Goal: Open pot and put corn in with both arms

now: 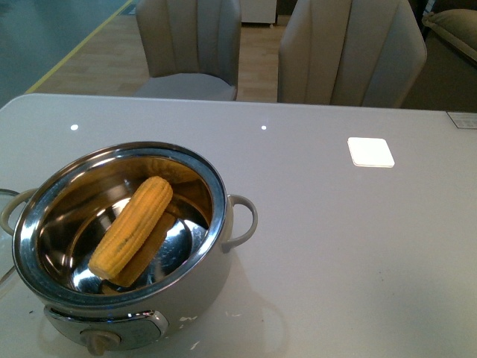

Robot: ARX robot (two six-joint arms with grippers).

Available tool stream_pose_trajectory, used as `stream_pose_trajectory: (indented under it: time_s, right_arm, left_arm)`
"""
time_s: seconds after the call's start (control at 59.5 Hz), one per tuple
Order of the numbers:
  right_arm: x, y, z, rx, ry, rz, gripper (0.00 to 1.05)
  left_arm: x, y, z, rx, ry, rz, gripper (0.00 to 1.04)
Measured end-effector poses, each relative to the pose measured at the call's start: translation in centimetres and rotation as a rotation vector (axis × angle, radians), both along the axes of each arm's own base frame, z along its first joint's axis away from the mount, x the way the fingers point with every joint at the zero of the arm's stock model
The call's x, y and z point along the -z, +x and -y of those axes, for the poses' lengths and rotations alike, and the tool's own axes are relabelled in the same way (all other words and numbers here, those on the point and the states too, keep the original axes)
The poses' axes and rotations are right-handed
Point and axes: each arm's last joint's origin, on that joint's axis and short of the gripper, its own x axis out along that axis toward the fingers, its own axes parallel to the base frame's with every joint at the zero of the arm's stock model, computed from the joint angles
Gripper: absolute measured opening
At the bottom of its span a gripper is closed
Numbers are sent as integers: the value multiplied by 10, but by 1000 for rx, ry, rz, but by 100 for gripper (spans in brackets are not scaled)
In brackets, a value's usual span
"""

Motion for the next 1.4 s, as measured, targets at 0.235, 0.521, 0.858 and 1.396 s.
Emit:
stream_pose_trajectory:
  time_s: [0.235, 0.521, 0.858, 1.396]
  right_arm:
    - [6, -7, 2, 6, 0, -3, 2]
    - [8, -14, 2, 6, 0, 24, 2]
    - [12, -27, 2, 6, 0, 7, 2]
    - [11, -29, 2, 6, -1, 19, 52]
  left_arm:
    - [0, 0, 0, 0, 0, 0, 98]
    - [0, 0, 0, 0, 0, 0, 98]
    - [0, 0, 0, 0, 0, 0, 98]
    - [0, 0, 0, 0, 0, 0, 98]
